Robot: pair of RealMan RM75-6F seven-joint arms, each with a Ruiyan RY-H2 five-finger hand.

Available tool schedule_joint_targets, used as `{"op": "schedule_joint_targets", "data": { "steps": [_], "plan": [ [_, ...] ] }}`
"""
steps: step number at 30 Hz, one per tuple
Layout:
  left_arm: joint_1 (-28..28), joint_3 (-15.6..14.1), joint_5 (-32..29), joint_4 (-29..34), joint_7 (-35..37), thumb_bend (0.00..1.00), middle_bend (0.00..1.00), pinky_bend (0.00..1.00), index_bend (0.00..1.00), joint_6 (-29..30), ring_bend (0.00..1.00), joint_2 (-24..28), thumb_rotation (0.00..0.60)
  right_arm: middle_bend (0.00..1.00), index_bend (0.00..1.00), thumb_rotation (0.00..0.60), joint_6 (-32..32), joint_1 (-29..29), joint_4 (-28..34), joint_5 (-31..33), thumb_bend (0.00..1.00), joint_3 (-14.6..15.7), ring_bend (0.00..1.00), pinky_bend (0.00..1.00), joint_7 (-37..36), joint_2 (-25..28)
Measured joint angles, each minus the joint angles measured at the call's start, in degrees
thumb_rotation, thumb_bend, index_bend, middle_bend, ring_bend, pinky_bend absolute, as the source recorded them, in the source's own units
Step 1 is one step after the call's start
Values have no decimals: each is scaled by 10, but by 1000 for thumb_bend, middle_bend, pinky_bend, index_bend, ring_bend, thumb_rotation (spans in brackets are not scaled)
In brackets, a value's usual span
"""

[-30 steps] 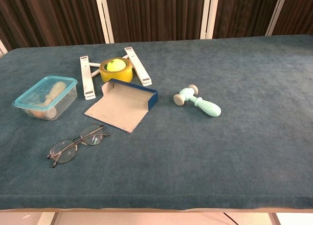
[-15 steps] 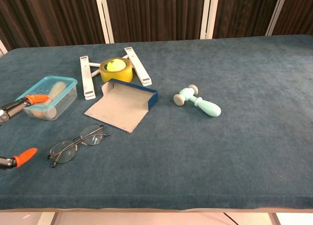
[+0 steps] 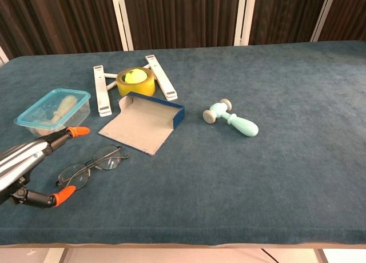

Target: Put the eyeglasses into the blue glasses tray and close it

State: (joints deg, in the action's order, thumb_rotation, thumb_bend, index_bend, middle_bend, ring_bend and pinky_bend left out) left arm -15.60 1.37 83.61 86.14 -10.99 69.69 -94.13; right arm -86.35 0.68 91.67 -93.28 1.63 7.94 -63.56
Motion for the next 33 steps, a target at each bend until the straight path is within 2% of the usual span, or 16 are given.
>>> {"op": "schedule_joint_targets", "data": {
  "steps": [9,21,33],
  "plan": [
    [-14,9,-33,-13,-37,331,0,49,0,-20,0,-30,600,0,0,600,-2,0,0,-1,182,0,0,0,-4,2],
    [-26,24,-71,-34,-58,331,0,56,0,-34,0,-46,600,0,0,600,-1,0,0,3,183,-1,0,0,-6,3],
    [-26,49,-105,-79,-81,337,0,82,0,-8,0,-56,600,0,0,600,-2,-1,1,4,182,-1,0,0,-4,3]
  ]
}}
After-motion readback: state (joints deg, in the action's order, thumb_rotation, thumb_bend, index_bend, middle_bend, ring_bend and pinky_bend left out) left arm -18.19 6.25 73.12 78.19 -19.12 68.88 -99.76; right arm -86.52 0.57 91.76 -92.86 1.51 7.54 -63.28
